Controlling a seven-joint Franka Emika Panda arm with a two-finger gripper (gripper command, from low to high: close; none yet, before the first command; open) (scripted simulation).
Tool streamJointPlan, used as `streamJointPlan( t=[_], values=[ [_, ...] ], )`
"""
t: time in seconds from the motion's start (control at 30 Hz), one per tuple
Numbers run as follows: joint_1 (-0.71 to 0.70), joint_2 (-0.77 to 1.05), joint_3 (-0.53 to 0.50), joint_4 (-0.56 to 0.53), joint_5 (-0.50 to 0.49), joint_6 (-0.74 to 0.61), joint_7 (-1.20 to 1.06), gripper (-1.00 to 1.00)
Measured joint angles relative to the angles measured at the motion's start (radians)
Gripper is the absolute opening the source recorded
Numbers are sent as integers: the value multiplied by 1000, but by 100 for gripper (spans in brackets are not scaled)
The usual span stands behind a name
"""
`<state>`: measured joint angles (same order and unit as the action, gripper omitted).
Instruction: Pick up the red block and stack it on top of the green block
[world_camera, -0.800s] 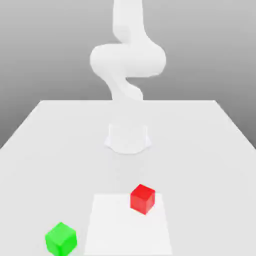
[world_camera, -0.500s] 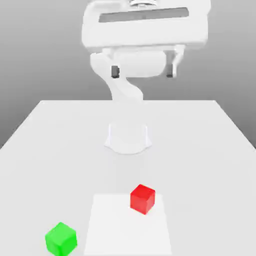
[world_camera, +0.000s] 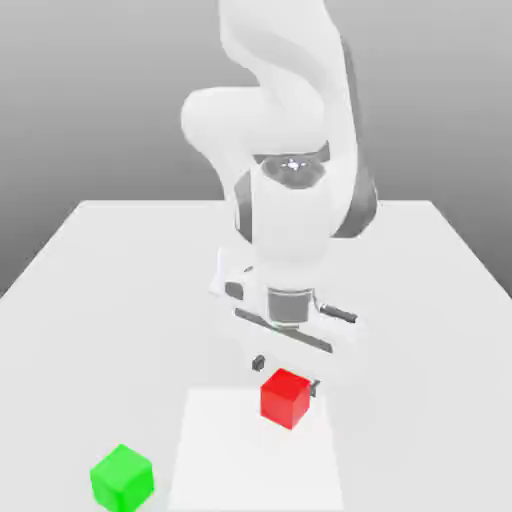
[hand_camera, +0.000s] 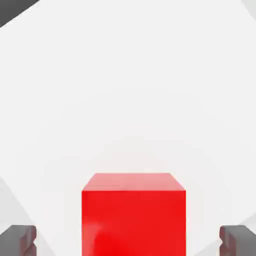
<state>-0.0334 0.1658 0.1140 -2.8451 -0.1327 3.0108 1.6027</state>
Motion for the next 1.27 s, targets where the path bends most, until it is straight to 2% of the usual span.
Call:
streamJointPlan(
  t=[0.03,0.27,0.4,0.53,0.7,0.93,1.07,1.1,1.27],
  values=[
    [22,28,-26,3,-17,24,12,-100],
    [25,32,-30,4,-22,29,16,-100],
    [-2,-89,25,-13,82,-73,-58,-100],
    [5,-207,22,-18,158,-186,-126,-100],
    [-89,-153,-40,138,194,-287,-286,-100],
    [-241,-30,-125,391,153,-420,-473,-100],
    [-260,96,-137,434,149,-337,-501,-100],
    [-262,131,-136,437,150,-305,-503,100],
    [-262,131,-135,437,150,-305,-503,100]
  ],
)
